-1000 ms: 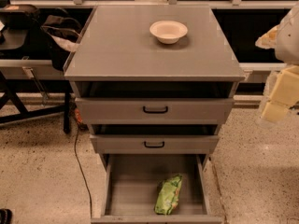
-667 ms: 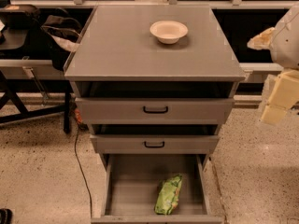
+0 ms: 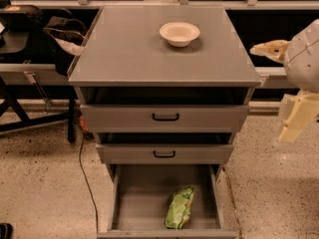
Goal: Pick green rice chip bag from bottom drawer and place on counter
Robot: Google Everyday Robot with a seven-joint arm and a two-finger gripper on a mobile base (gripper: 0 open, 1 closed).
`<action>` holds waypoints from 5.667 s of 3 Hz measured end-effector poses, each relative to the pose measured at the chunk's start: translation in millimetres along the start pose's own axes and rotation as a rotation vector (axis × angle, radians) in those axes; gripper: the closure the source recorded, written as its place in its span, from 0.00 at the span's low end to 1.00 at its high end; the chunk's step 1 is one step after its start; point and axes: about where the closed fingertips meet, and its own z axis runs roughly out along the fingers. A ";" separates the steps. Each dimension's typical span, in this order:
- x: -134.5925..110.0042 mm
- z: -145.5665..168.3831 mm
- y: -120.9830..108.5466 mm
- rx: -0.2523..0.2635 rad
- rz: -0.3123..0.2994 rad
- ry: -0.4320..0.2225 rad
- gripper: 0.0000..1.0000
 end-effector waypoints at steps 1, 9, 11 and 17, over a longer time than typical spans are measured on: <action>-3.1 19.3 9.6 0.017 -0.097 -0.092 0.00; -6.6 176.9 68.9 -0.113 -0.195 -0.098 0.00; -11.8 212.7 57.4 -0.119 -0.192 -0.164 0.00; -27.6 351.9 67.1 -0.247 -0.145 -0.160 0.00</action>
Offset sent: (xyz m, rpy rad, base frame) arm -0.0123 0.0369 -0.0654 0.0900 -0.0684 0.3507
